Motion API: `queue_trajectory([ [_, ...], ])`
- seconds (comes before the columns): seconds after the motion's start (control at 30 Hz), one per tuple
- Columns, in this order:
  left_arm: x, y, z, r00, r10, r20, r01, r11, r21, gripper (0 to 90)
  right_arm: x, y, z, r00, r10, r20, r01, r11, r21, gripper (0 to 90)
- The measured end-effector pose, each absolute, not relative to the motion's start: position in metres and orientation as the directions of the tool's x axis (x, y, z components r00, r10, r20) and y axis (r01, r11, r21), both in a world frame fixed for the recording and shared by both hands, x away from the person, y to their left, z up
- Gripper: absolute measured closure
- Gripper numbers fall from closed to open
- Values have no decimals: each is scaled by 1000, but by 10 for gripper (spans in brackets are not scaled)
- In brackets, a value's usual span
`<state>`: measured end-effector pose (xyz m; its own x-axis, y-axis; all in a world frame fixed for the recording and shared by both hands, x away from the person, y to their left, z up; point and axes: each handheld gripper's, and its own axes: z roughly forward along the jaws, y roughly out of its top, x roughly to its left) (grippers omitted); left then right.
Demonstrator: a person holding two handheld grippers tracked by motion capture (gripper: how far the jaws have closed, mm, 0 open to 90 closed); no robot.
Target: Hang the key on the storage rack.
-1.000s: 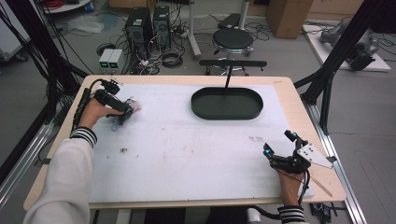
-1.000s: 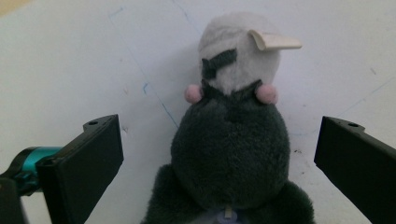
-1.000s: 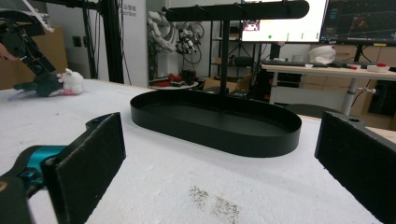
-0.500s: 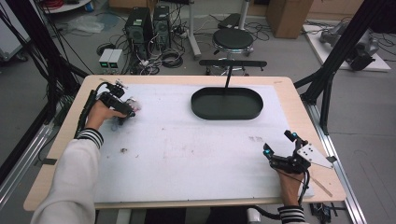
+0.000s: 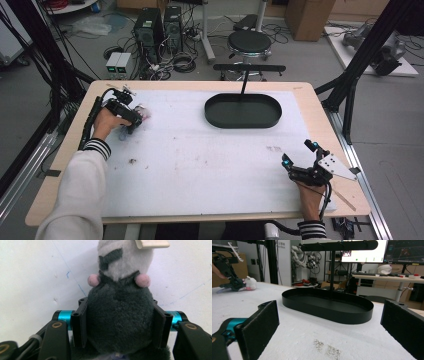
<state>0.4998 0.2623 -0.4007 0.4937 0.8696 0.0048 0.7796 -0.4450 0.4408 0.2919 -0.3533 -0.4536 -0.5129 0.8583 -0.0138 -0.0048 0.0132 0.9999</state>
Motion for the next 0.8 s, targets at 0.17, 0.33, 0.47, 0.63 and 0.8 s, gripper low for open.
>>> queue_trajectory([
  [0.17, 499, 263, -400, 499, 867, 1, 778, -448, 441, 444, 292, -353, -454, -513, 858, -19, -10, 16, 1000, 8],
  [0.33, 496, 265, -397, 516, 856, -13, 764, -453, 459, 448, 292, -353, -454, -513, 858, -10, -3, 9, 1000, 8],
  [0.47, 493, 265, -388, 540, 841, -29, 740, -458, 493, 447, 292, -353, -453, -521, 853, -17, -6, 16, 1000, 8],
  [0.63, 487, 262, -377, 565, 824, -45, 707, -455, 542, 445, 292, -353, -453, -520, 854, -19, -3, 20, 1000, 8],
  [0.8, 474, 252, -361, 624, 780, -57, 648, -474, 596, 445, 296, -352, -450, -529, 849, -2, 37, 26, 999, 8],
])
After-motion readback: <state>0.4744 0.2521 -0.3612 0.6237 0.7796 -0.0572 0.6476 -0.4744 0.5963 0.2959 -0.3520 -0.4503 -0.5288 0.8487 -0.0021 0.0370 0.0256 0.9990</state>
